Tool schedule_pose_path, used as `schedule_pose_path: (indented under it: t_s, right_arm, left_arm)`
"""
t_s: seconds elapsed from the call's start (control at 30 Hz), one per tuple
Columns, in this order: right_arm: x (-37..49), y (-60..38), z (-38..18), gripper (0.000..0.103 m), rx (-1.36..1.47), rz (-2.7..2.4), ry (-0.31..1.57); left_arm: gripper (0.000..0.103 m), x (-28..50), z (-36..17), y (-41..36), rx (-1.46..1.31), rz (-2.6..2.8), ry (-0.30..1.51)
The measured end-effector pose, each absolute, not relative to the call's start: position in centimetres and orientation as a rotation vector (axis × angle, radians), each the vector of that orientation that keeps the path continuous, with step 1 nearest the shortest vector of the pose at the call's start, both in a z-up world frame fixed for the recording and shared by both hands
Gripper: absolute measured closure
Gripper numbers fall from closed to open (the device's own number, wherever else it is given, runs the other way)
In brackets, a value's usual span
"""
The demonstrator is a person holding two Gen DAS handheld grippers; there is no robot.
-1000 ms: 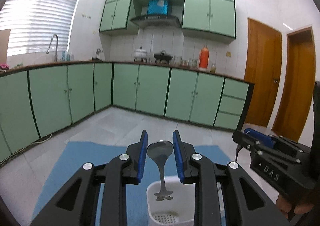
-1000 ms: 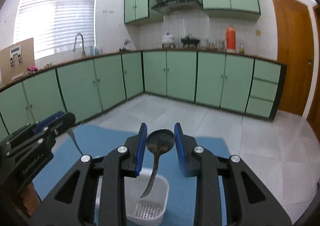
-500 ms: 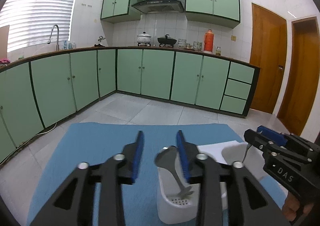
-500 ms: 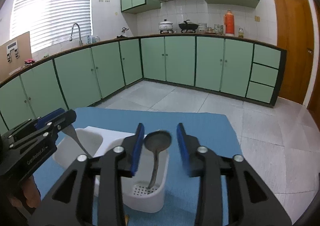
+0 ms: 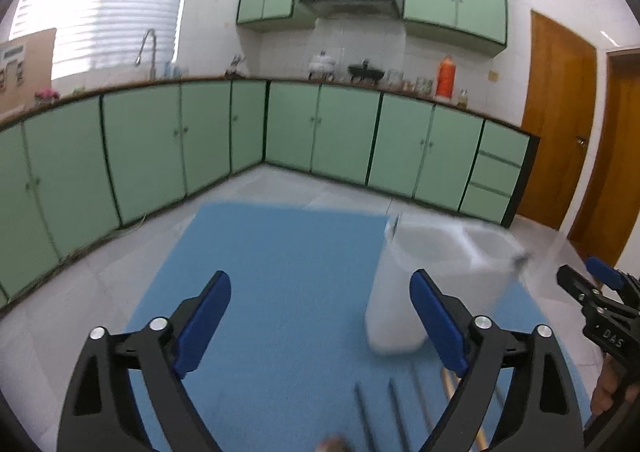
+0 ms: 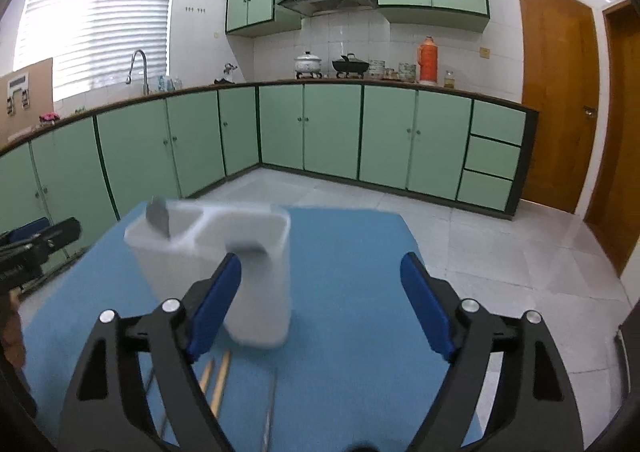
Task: Organize utensils
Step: 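Lower left tool onto large silver spoon while right tool reaches black spoon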
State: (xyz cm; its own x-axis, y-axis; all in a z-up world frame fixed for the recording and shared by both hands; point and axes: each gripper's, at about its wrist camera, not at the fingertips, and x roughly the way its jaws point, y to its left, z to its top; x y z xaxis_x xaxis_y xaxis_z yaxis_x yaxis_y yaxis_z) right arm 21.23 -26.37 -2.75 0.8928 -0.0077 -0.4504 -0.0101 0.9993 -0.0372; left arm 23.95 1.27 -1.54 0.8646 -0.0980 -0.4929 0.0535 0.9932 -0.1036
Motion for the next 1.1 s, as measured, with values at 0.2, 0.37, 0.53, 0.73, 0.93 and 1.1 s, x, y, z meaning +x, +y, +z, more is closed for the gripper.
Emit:
schedule_pose_path:
  t_s: [0.2,0.37,0.53,0.73,0.93,1.1]
  right_arm:
    - [18.1,-26.8,-5.7,0.022,-0.059,-0.05,0.542]
    - [16.7,-27.7,-7.5,0.022,-0.015,-0.074,0.593]
    - [16.3,-28.1,-8.6,0.022,-0.013,-0.083,0.617]
    - [16.5,-29.0,-9.4,0.022,0.0,-0.083,0.636]
    - [17.0,-29.0,-10.4,0.022,-0.003,-0.08,0.669]
    - [17.4,-30.0,-11.5,0.022,0.012,-0.095,0.729]
  left_arm:
    - [0.012,21.2,-5.7,1.5,-0.046,-0.028,0.677]
    - [0.012,20.6,-8.1,0.8,-0.032,0.005,0.763]
    - [0.013,21.1,-9.8,-0.4,-0.018,0.012,0.81]
    - [0.024,21.7,-11.3,-0.3,-0.019,0.002,0.86]
    - [0.041,21.3,-11.4,-0.6,-0.016,-0.031,0.864]
    - [0.068,20.8,-11.3,-0.8,0.003,-0.049,0.85]
